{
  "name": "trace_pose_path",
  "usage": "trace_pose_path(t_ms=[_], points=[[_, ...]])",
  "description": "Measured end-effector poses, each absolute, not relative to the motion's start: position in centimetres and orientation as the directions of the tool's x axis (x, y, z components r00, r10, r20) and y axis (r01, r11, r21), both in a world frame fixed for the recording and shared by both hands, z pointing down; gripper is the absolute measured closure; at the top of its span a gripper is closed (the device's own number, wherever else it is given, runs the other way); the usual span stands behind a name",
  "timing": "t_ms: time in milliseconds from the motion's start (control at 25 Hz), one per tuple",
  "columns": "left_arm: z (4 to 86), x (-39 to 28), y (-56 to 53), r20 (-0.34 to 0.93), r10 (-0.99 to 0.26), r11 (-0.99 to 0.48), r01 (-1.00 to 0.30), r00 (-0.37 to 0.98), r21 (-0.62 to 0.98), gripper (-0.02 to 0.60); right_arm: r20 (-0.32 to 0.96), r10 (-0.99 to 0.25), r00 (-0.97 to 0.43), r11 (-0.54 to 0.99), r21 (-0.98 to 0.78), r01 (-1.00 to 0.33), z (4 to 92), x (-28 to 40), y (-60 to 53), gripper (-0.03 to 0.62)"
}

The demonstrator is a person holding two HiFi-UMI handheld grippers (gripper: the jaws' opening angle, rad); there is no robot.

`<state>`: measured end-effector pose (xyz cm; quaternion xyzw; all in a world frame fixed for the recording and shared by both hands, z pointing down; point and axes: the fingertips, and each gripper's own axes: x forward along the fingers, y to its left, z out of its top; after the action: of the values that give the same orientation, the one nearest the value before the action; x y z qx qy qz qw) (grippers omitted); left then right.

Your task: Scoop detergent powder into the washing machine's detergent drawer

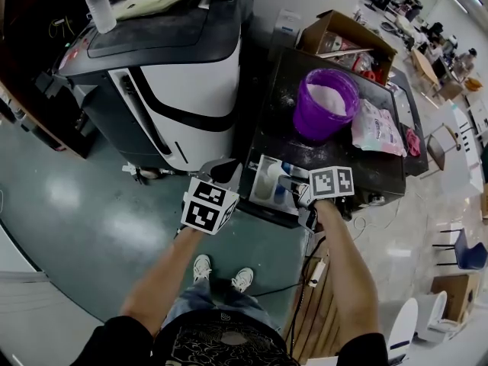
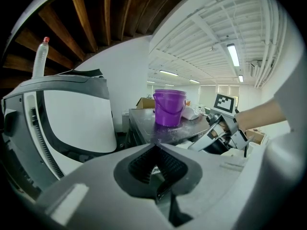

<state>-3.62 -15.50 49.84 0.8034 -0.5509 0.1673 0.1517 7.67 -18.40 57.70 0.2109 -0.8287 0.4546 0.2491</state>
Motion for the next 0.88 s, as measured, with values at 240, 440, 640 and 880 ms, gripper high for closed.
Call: trace_pose_path(t_ms=[240,440,640,880], points=[[50.1,-3.8,-15.3,0.439,-0.834,-0.345,-0.937,0.335,0.059,0.581,0.672,-0.116,-0.731,0.584,-0.549,-0.598,58.2,7.5,-18.4,0.559],[50.0,-4.1,-15.2,0.438,-0.835,-0.343,-0.937,0.333,0.058,0.581,0.703,-0.127,-0.7,0.624,-0.491,-0.607,58.1,7.5,-18.6,0.559],[50.0,-4.4,-15.1,0.441,-0.834,-0.343,-0.938,0.332,0.059,0.581,0.753,-0.134,-0.645,0.688,-0.398,-0.607,58.3,7.5,-18.5,0.559],[50.0,-4.8,-14.9,0.442,-0.833,-0.344,-0.937,0.334,0.059,0.581,0.789,-0.154,-0.595,0.747,-0.301,-0.593,58.4,7.0,-18.4,0.559]])
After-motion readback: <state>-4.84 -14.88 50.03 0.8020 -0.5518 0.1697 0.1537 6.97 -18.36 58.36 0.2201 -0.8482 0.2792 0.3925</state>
